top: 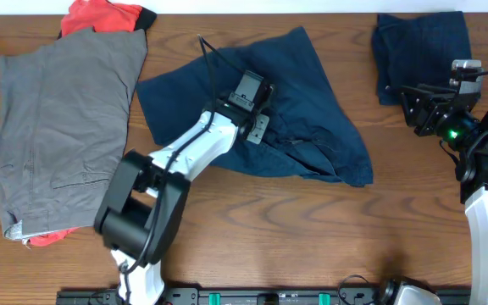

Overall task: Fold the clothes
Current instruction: 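Pull the navy shorts with the left gripper onto the table center, then grasp the navy shorts' right side with the right gripper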

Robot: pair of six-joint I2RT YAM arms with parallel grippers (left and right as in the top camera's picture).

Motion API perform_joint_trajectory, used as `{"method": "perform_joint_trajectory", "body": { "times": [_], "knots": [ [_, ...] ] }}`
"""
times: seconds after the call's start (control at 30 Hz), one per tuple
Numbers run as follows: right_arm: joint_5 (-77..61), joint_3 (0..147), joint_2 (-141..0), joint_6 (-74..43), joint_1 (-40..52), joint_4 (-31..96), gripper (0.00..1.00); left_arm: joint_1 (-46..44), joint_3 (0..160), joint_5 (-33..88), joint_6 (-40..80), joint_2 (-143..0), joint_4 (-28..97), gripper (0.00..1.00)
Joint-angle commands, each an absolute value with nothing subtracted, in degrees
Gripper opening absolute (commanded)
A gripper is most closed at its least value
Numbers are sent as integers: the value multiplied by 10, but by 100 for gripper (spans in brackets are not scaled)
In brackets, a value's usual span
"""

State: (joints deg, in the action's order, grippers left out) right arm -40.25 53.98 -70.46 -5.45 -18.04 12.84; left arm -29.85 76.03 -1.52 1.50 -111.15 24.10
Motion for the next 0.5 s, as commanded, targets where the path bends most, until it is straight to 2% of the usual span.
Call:
{"method": "perform_joint_trajectory", "body": {
  "times": [0.0,0.23,0.47],
  "knots": [
    [-393,551,-705,-51,-175,132,40,-297,760,-41,46,-1037,290,6],
    [-388,550,-712,-51,-171,142,38,-297,760,-5,92,-906,503,12],
    [-388,550,-730,-51,-156,151,38,-297,760,72,127,-876,666,14]
  ]
}}
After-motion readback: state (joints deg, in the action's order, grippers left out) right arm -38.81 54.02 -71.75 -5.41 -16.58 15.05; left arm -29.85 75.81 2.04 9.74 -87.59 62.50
